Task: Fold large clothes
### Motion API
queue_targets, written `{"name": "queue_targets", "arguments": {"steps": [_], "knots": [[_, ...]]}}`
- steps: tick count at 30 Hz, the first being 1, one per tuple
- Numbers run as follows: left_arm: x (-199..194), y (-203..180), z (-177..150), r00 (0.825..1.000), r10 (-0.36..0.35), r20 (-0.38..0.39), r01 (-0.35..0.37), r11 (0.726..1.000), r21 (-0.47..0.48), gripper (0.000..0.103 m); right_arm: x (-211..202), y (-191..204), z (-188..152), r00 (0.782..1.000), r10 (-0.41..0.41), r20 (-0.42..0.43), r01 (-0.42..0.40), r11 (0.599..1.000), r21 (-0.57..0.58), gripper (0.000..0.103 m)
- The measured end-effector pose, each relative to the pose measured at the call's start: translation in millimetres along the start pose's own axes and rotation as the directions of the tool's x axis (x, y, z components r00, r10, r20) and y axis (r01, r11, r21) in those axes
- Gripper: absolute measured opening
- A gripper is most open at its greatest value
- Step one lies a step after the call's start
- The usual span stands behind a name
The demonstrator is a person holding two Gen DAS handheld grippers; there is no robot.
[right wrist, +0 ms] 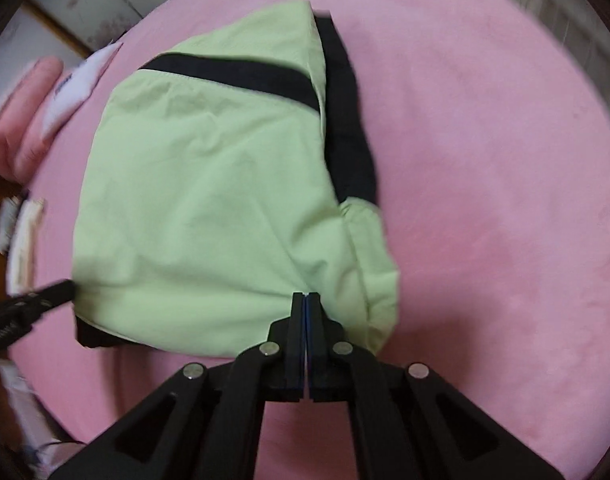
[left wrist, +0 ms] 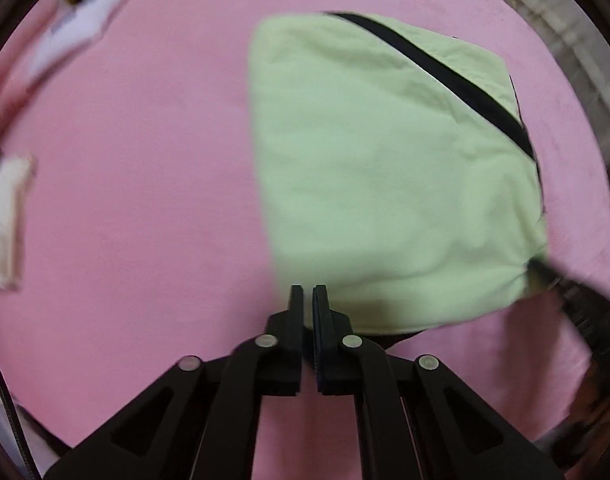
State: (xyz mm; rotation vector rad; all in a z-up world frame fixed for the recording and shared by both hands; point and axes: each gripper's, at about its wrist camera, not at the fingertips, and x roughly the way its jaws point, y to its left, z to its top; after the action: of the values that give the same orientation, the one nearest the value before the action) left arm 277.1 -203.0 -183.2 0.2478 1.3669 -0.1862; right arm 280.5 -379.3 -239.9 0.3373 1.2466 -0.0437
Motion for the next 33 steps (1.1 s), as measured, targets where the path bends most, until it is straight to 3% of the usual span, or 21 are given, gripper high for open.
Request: {"name": "queue_targets", "arguments": {"steps": [4,6,9,14,16,20,23,25,27,29,33], "knots": [[1,9,9,0.992,-0.127,0.016,0.128,0.99,-0.061,0.002,-2,19,18,0.979,0.192,0.068,-0.193,0.981,0.018,0.0],[12,10,19,0.993,-0.121,0.011,0.122,0.99,-0.074,0.002,22,27,25,0.951,0.308,0.028,-0.309,0.948,0.075,0.0],[28,16,44,0.993,-0.107,0.059,0.111,0.99,-0.083,0.002,51,46,35,0.915,0.404,0.009,-0.401,0.905,0.144,0.0],[47,18,84,0.983,-0.126,0.136,0.139,0.986,-0.092,0.002,74,84,60,0.891,0.449,0.065,-0.454,0.886,0.091,0.0],[56,20,100,0.974,-0.158,0.161,0.176,0.979,-0.102,0.002,77,88,78,0.891,0.444,0.096,-0.45,0.892,0.048,0.0],[73,22,142,0.959,-0.214,0.187,0.239,0.963,-0.126,0.002,86,77,109,0.922,0.355,0.154,-0.349,0.935,-0.065,0.0],[77,35,168,0.957,-0.211,0.197,0.239,0.963,-0.128,0.002,89,66,137,0.932,0.3,0.202,-0.284,0.953,-0.102,0.0],[75,35,175,0.953,-0.215,0.212,0.246,0.96,-0.134,0.002,87,45,149,0.944,0.246,0.218,-0.234,0.969,-0.081,0.0],[73,43,174,0.948,-0.223,0.226,0.26,0.954,-0.149,0.002,81,25,151,0.942,0.257,0.216,-0.25,0.966,-0.057,0.0],[72,56,171,0.946,-0.212,0.247,0.253,0.956,-0.148,0.002,74,8,148,0.959,0.133,0.252,-0.135,0.991,-0.009,0.0],[76,56,173,0.947,-0.186,0.263,0.228,0.964,-0.14,0.002,75,-15,147,0.961,0.1,0.257,-0.134,0.984,0.116,0.0]]}}
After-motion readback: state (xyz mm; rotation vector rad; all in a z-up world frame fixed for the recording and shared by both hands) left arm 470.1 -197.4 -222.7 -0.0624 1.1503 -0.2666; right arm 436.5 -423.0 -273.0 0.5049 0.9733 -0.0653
